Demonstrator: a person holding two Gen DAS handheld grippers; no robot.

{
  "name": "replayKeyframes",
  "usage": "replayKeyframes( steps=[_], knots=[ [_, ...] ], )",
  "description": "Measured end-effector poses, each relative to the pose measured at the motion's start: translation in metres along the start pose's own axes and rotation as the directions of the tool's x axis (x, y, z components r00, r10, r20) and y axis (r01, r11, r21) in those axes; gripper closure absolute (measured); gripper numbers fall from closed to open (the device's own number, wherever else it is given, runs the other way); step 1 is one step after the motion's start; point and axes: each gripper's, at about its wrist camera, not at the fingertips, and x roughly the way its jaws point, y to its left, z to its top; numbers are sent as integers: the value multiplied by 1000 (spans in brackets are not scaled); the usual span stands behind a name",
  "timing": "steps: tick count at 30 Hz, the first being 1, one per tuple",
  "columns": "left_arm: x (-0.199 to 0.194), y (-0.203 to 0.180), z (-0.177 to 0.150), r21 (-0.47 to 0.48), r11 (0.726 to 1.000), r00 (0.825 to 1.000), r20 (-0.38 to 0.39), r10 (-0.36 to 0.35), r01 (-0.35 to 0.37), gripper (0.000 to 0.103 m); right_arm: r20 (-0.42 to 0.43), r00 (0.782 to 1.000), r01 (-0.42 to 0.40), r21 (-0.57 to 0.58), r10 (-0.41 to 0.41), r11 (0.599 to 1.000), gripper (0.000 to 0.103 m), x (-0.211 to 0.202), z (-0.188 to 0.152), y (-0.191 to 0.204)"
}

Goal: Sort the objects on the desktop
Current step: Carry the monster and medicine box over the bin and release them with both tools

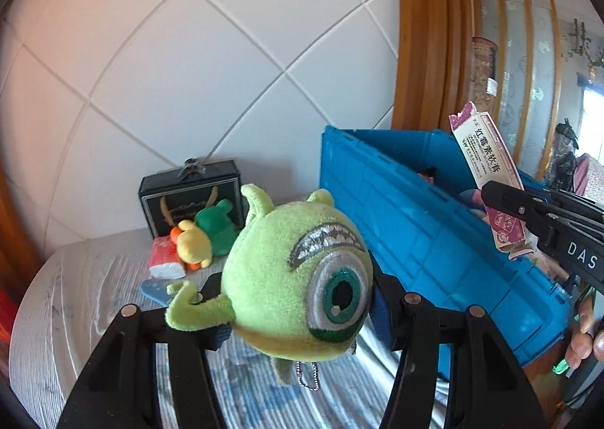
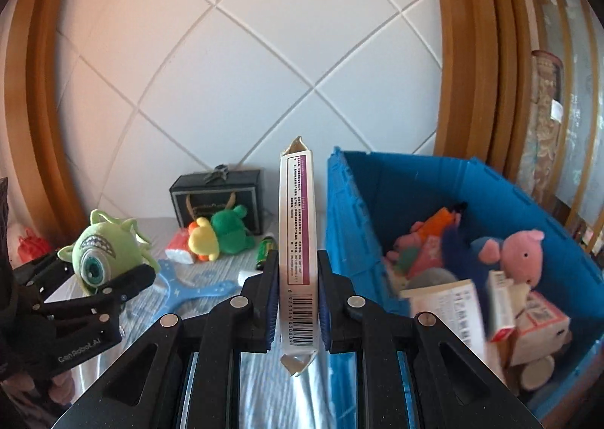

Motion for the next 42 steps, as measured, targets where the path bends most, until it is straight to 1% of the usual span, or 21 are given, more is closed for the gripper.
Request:
replayKeyframes(
  steps=[4,7,11,14,17,20,22,24,25,28,30,31,33,34,35,36,37,38,42],
  knots=[
    [13,-53,20,37,997,997,10,-72,71,46,37,996,84,10,-84,996,85,-18,8,-47],
    [24,-93,35,61,991,992,11,-122,121,46,45,986,158,21,-159,987,85,-30,8,-88],
    [34,-150,51,105,977,982,6,-188,187,46,28,965,261,33,-262,965,85,-34,3,-142],
    [42,-181,55,131,966,975,-12,-223,222,46,-6,940,342,40,-342,939,85,-30,-6,-177],
    [54,-208,59,159,953,966,-52,-251,257,46,-50,934,356,59,-354,932,85,-21,-17,-204],
    [66,-231,63,185,947,964,-84,-252,263,46,-91,929,366,63,-360,928,85,-11,-27,-223],
    [75,-239,64,175,948,962,-110,-250,266,46,-108,929,362,63,-354,930,85,-6,-31,-230],
    [84,-246,66,176,950,961,-151,-232,257,44,-118,928,362,61,-353,930,85,-2,-34,-233],
    [87,-246,67,176,951,961,-159,-226,253,44,-121,928,361,62,-352,931,85,-2,-36,-236],
    [90,-241,68,177,963,974,-144,-178,202,41,-130,928,359,61,-349,931,85,1,-38,-238],
    [89,-236,69,158,969,977,-128,-171,191,33,-133,928,357,57,-347,932,85,3,-39,-239],
    [89,-233,69,145,970,976,-125,-176,194,27,-133,929,356,57,-347,933,84,5,-40,-240],
    [88,-229,70,126,971,975,-121,-188,203,27,-133,928,357,56,-347,932,77,5,-41,-240],
    [87,-226,70,120,972,975,-115,-189,203,27,-132,927,361,53,-352,931,65,5,-41,-239],
    [85,-224,71,118,973,976,-109,-187,200,27,-131,926,363,49,-354,931,43,5,-41,-238],
    [84,-222,71,119,973,977,-103,-186,198,27,-129,925,364,46,-356,930,28,4,-41,-238],
    [82,-221,71,118,973,978,-97,-187,198,27,-122,924,369,42,-361,929,3,2,-41,-236],
    [79,-218,70,118,974,978,-92,-185,196,27,-111,923,374,37,-368,927,0,-1,-41,-234],
    [68,-208,72,98,977,981,-63,-184,189,27,-84,921,383,26,-380,923,0,-12,-39,-226]
  ],
)
